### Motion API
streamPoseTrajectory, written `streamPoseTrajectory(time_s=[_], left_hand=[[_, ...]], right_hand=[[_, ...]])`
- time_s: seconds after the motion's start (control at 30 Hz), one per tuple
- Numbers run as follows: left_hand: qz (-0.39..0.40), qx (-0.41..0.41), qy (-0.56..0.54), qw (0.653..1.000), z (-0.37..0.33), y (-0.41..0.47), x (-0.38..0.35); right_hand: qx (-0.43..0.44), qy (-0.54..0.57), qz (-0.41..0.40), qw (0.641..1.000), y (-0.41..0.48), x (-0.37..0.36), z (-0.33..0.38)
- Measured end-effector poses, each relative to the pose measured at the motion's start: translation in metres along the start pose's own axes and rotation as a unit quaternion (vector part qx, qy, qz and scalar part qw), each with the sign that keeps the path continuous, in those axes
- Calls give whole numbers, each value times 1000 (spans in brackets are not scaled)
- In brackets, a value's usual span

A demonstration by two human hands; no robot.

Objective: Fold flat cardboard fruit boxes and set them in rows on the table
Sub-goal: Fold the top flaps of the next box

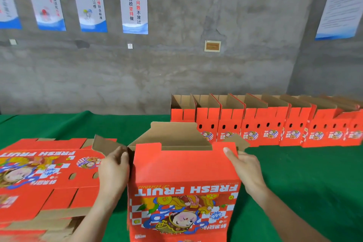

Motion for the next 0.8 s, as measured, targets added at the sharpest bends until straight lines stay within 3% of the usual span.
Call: streamPoseTrajectory(time_s=[0.1,0.23,0.4,0.57,0.63,0.7,0.77,0.8], left_hand=[[58,-16,-23,998,-2,-3,0],[81,-58,123,987,-4,-9,-5],[89,-78,130,985,-3,-10,-13],[107,-88,151,979,-3,-7,-17],[103,-92,155,978,-1,-5,-17],[101,-95,151,979,2,-3,-16],[102,-100,154,978,4,-2,-15],[104,-102,157,977,5,-2,-15]], right_hand=[[27,-53,20,998,2,-11,1],[13,-104,42,994,7,-20,-8],[26,-142,30,989,-3,-18,-5],[32,-225,69,971,-6,-18,2],[27,-387,51,920,-7,-19,10],[104,-505,-6,857,-8,-24,26],[254,-504,1,825,-11,-43,46],[301,-485,53,819,-9,-54,54]])
Point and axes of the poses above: each hand's wrist, its own y-axis towards the middle knuckle, its own x-axis out of the back of the hand, z = x × y, the point moved 3 cm from there along y, towards the middle knuckle, and after that the axes turned 12 degrees about z, right-handed, at the moved point
